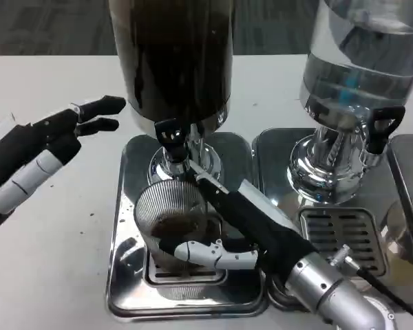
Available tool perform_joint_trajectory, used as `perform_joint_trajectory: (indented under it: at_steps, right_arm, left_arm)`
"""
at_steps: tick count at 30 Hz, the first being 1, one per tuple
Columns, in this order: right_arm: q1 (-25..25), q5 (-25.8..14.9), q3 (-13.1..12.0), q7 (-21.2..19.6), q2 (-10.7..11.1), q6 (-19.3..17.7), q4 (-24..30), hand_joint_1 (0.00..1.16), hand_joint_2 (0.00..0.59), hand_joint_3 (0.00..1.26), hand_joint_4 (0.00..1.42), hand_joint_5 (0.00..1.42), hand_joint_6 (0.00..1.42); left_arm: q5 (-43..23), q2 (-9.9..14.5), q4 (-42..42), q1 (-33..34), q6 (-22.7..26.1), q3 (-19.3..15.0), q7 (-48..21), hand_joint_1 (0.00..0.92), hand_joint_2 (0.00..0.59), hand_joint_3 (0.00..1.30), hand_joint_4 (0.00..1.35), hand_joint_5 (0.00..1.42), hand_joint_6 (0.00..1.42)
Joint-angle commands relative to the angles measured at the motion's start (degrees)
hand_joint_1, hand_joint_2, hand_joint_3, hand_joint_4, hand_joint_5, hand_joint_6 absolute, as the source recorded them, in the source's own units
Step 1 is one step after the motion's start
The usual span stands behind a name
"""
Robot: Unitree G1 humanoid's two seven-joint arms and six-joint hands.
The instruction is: Grasp the cup under the faucet to collect the drink, then remove the cup.
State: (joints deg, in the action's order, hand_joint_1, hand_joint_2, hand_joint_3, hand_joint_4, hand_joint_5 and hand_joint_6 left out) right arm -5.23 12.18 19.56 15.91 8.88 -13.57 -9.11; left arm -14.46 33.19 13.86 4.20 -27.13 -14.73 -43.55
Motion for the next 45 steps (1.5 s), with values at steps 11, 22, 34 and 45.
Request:
perform_joint_trajectory:
  at_steps: [11,22,34,45]
  right_arm:
    - [-1.95,1.41,1.2,0.06,-0.17,-1.96,-2.27,0.58,0.158,0.0,0.0,0.0,0.0]
    - [-2.86,1.78,1.86,1.0,0.08,-1.58,-3.19,0.68,0.153,0.0,0.0,0.0,0.0]
    - [-2.37,4.49,2.51,-0.11,0.69,-0.05,-1.77,0.76,0.15,0.0,0.0,0.0,0.0]
    - [-1.94,4.26,2.5,-0.4,0.26,0.41,-1.98,0.77,0.158,0.0,0.0,0.0,0.0]
  left_arm:
    - [1.07,1.49,1.29,-1.16,0.9,-0.33,0.35,0.0,0.133,0.22,0.14,0.18,0.11]
    - [0.89,1.68,1.17,-1.47,1.71,-0.37,0.11,0.0,0.131,0.23,0.15,0.18,0.11]
    - [0.29,1.75,0.97,-1.84,2.46,-0.48,-0.34,0.0,0.133,0.24,0.16,0.19,0.11]
    - [-0.06,1.92,0.66,-2.14,2.73,-0.61,-0.71,0.0,0.13,0.25,0.16,0.19,0.11]
